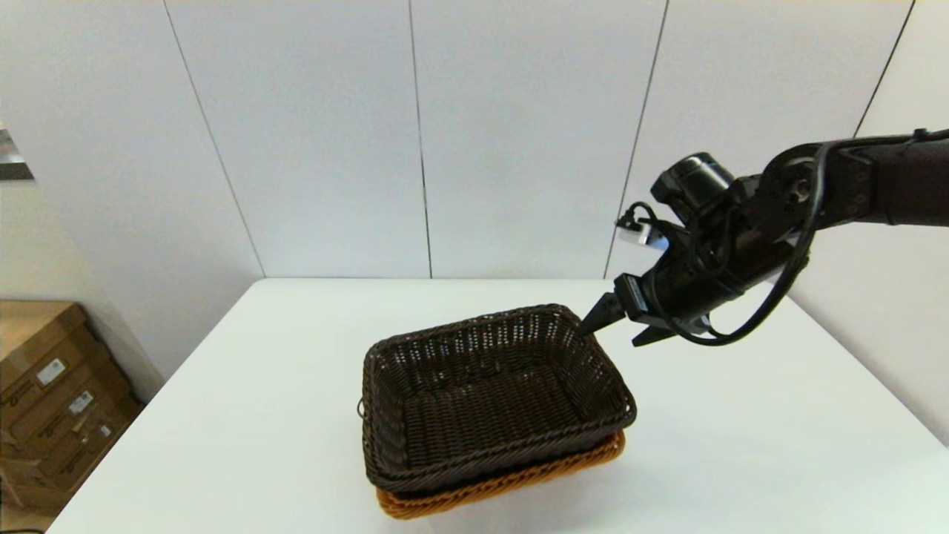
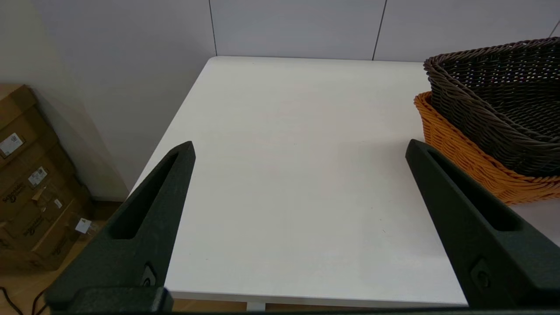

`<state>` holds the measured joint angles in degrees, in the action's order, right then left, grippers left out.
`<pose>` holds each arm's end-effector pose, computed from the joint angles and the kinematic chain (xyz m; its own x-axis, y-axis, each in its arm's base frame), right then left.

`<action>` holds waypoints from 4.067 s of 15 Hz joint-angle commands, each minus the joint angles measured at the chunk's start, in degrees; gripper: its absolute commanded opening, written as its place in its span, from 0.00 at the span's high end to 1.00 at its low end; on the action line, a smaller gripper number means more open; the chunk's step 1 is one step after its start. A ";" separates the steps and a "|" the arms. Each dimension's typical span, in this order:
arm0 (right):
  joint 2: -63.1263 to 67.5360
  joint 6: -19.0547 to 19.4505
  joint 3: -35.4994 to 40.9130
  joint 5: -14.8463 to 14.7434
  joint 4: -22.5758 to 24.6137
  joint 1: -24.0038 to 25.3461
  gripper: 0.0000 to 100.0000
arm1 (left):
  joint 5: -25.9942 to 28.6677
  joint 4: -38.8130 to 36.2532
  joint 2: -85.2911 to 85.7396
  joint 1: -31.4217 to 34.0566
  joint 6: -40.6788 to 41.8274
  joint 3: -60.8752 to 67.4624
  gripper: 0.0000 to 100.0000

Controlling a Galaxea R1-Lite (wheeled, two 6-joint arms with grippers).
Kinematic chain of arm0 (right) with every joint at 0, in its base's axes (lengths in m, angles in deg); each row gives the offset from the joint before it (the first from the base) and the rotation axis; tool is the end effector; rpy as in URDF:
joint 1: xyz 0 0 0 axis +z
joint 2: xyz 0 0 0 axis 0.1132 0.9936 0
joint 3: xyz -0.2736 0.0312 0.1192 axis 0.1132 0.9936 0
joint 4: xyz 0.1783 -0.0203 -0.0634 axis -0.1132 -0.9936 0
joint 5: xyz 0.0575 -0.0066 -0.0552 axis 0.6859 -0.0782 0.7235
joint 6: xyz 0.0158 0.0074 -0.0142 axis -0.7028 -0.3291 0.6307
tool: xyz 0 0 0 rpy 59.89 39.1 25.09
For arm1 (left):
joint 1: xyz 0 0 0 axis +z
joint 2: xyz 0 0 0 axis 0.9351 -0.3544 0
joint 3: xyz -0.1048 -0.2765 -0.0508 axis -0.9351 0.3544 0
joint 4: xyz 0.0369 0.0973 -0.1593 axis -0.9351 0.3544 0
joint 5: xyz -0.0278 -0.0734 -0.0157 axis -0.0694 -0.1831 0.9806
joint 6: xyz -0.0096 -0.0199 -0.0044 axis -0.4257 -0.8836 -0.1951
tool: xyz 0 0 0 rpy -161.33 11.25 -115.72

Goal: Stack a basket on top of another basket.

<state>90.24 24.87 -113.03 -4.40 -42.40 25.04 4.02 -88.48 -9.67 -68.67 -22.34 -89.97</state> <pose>0.3350 0.1203 0.1956 0.2953 0.4526 -0.8414 -0.2275 0.8886 0.3982 -0.0229 0.0001 0.0755 0.9997 0.0248 0.0013 -0.0247 0.9986 -0.0471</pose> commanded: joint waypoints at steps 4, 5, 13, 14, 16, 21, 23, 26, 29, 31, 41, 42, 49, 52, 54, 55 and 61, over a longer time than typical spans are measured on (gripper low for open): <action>-14.50 0.46 1.16 3.26 -4.13 -1.14 0.00 | -0.03 0.00 0.01 0.04 -0.03 0.09 0.00; -16.87 0.55 2.31 3.26 -4.13 -1.40 0.00 | -0.03 0.00 0.01 -0.05 -0.03 0.09 0.00; -38.23 0.99 19.36 4.58 -3.61 -2.28 0.00 | -0.47 0.00 0.01 0.04 -0.03 0.09 0.00; -40.96 0.99 21.73 5.02 -3.61 -2.28 0.00 | -0.47 0.00 0.01 -0.05 -0.03 0.09 0.00; -47.72 1.08 27.71 4.58 -3.34 -2.28 0.00 | -0.55 0.00 0.01 0.04 -0.12 0.09 0.00; -62.58 -0.41 42.82 -8.43 9.84 -3.42 0.00 | -0.82 0.00 0.01 -0.05 -0.12 0.09 0.00; -67.15 -0.50 44.84 -11.77 9.84 -3.51 0.00 | -0.73 0.00 0.01 0.04 -0.12 0.09 0.00; -73.47 -0.59 48.18 -19.68 10.28 -3.60 0.00 | -0.73 0.00 0.01 -0.05 -0.12 0.09 0.00; -77.61 -0.41 50.21 -27.59 10.02 -4.30 0.00 | -0.82 0.00 0.01 -0.05 -0.12 0.09 0.00; -80.59 0.11 51.17 -30.75 9.75 -4.92 0.00 | -0.82 0.00 0.01 -0.05 -0.12 0.09 0.00; -95.97 5.65 58.56 -31.98 8.00 -15.91 0.00 | -0.99 0.00 0.01 -0.05 -0.38 0.09 0.00; -96.94 5.65 59.43 -31.98 8.00 -17.14 0.00 | -0.99 0.00 0.01 -0.05 -0.38 0.09 0.00; -102.83 5.65 62.07 -29.17 6.06 -19.60 0.00 | -0.99 0.00 0.01 -0.05 -0.56 0.09 0.00; -106.26 5.91 63.92 -28.47 5.97 -19.16 0.00 | -0.99 0.00 0.01 -0.05 -0.56 0.09 0.00; -111.36 7.85 66.90 -26.62 6.15 -18.98 0.00 | -0.99 0.00 0.01 0.04 -0.56 0.09 0.00; -113.55 9.25 68.75 -25.65 6.68 -18.98 0.00 | -0.99 0.00 0.01 -0.05 -0.65 0.09 0.00; -113.73 21.38 85.45 -20.91 29.62 -18.98 0.00 | -0.99 0.00 0.01 0.04 -0.56 0.09 0.00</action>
<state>-23.13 42.80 -33.84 -25.78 -21.94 6.09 3.08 -88.48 -9.67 -68.69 -22.91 -89.97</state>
